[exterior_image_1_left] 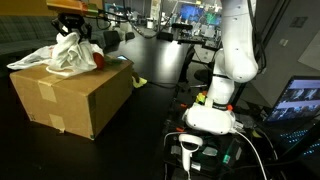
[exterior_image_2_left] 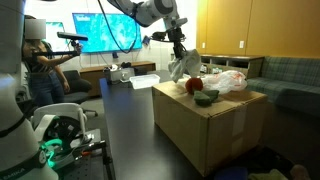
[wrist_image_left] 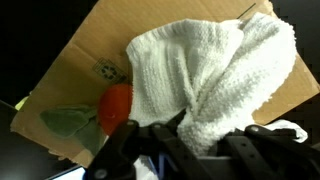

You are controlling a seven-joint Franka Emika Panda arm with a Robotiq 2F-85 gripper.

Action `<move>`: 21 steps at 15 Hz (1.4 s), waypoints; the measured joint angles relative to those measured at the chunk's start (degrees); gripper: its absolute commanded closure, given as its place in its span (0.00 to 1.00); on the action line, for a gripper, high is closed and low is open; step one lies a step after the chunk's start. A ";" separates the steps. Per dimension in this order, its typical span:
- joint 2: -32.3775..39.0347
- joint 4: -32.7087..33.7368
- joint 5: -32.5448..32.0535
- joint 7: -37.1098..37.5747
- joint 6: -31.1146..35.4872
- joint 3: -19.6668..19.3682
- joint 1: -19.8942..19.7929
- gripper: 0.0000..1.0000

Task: Put all the objects from the box on the table, and then put all the objects that were on the table on the box

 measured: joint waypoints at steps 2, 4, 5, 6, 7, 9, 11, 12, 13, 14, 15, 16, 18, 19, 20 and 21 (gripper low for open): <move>2.98 3.09 1.87 2.01 -0.82 -0.97 -0.03 0.89; 5.43 5.80 3.50 4.04 -1.71 -1.94 -0.07 0.89; 6.38 6.91 4.26 4.95 -2.03 -2.41 -0.10 0.89; 7.22 7.90 4.82 5.83 -2.29 -2.83 -0.13 0.89; 7.94 8.86 5.38 6.67 -2.63 -3.25 -0.16 0.90; 9.09 10.46 6.13 8.21 -3.27 -3.96 -0.21 0.59; 9.79 11.51 6.73 9.18 -3.85 -4.32 -0.31 0.52; 9.97 11.85 6.88 9.56 -4.11 -4.43 -0.32 0.45; 10.01 12.11 6.90 9.92 -4.31 -4.51 -0.32 0.38; 10.01 12.32 6.90 10.37 -4.47 -4.57 -0.32 0.29; 9.91 12.44 6.90 10.91 -4.58 -4.61 -0.32 0.22; 9.72 12.45 6.90 11.41 -4.72 -4.65 -0.32 0.13; 9.03 12.44 6.90 12.40 -5.18 -4.75 -0.32 0.01; 8.58 12.36 6.90 12.64 -5.37 -4.76 -0.32 0.00; 7.97 12.13 6.90 12.63 -5.60 -4.75 -0.31 0.00; 7.20 11.73 6.90 11.86 -6.18 -4.59 -0.29 0.00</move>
